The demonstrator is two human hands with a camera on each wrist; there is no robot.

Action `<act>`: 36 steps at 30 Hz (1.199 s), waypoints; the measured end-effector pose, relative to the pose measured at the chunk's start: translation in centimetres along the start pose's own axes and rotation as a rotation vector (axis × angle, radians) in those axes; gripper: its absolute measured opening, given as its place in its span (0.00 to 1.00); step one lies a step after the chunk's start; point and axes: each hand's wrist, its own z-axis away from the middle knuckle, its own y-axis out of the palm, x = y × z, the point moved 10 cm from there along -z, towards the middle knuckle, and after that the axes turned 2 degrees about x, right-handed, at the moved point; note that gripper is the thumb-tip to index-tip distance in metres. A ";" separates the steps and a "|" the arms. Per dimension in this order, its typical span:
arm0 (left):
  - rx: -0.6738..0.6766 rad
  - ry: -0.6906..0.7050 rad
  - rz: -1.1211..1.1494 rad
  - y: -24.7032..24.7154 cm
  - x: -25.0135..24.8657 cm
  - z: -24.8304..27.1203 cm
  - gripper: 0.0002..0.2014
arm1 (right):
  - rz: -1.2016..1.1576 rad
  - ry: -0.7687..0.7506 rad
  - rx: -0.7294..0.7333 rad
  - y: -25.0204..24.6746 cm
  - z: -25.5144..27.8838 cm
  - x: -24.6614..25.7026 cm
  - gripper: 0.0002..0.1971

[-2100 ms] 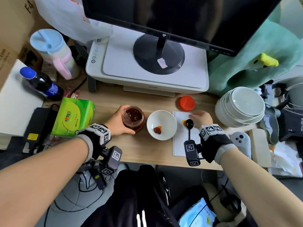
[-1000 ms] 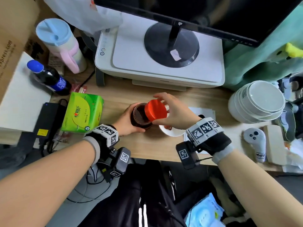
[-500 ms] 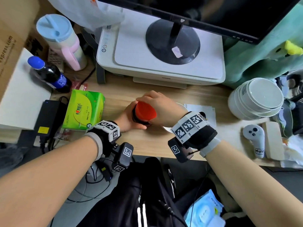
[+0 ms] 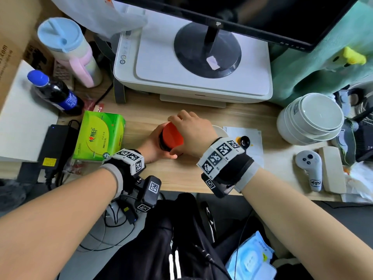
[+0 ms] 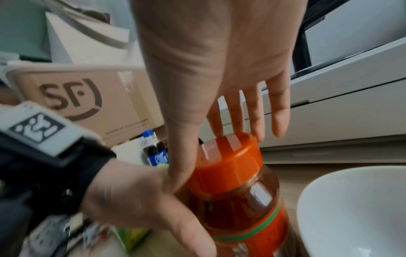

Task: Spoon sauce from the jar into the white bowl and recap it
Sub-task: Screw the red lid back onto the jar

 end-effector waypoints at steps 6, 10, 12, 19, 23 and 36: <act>0.000 -0.013 0.069 -0.1 0.2 0.2 0.52 | 0.038 -0.185 0.070 -0.8 0.4 1.2 0.38; 0.002 -0.027 0.031 -0.1 0.3 0.3 0.54 | 0.084 -0.044 0.015 -0.8 0.1 0.5 0.33; 0.020 -0.027 0.043 0.1 0.3 0.4 0.52 | 0.088 0.044 -0.001 -0.8 0.2 -0.2 0.36; -0.017 -0.037 0.043 -0.2 0.2 0.4 0.49 | 0.079 -0.189 0.095 -0.5 0.7 1.0 0.37; 0.005 -0.039 0.009 -0.1 0.0 0.4 0.52 | 0.089 -0.020 0.022 -0.6 0.2 0.0 0.38; 0.005 -0.079 0.003 -0.1 0.1 0.4 0.49 | 0.101 -0.124 0.022 -0.1 -0.1 0.6 0.39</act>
